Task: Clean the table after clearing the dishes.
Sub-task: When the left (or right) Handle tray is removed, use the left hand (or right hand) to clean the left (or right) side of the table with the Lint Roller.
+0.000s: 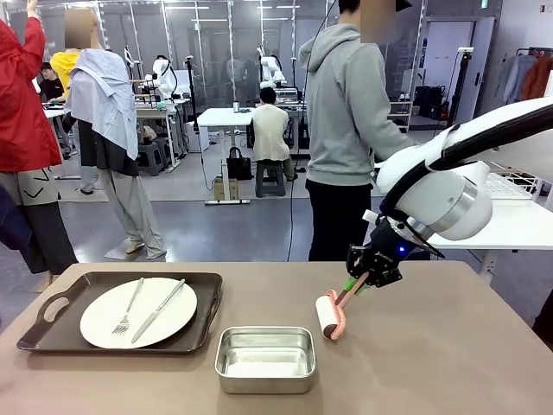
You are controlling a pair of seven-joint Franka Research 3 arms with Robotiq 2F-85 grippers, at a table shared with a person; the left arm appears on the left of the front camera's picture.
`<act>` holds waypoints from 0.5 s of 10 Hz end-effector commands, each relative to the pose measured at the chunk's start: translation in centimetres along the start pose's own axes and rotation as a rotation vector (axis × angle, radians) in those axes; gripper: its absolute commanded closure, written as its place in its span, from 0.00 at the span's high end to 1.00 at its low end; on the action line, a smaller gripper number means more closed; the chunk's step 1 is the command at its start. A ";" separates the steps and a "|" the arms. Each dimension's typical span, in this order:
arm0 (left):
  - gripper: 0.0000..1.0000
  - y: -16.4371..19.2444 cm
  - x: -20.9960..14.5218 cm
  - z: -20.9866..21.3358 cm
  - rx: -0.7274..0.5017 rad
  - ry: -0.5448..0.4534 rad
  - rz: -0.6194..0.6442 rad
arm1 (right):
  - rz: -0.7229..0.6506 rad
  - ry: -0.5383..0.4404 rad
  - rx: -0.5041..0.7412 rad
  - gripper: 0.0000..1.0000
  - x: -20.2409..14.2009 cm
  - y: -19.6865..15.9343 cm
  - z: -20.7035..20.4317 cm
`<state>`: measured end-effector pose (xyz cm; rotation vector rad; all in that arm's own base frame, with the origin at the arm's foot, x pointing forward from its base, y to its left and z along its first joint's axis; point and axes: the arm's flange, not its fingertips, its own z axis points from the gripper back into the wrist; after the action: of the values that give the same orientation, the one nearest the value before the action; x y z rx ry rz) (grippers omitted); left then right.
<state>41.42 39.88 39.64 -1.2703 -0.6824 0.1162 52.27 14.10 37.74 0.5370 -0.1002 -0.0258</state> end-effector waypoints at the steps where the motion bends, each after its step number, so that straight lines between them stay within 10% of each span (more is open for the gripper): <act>1: 1.00 -0.2 -0.1 0.3 0.009 0.002 -0.003 | 0.014 -0.086 -0.035 0.21 -1.5 -8.3 -0.3; 5: 1.00 -0.2 -0.1 0.3 0.009 0.002 -0.003 | -0.007 -0.181 -0.174 0.21 -1.3 -17.1 5.2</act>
<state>41.43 39.87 39.63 -1.2704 -0.6822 0.1160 50.67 -1.20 36.95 0.5381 -0.2324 -0.0846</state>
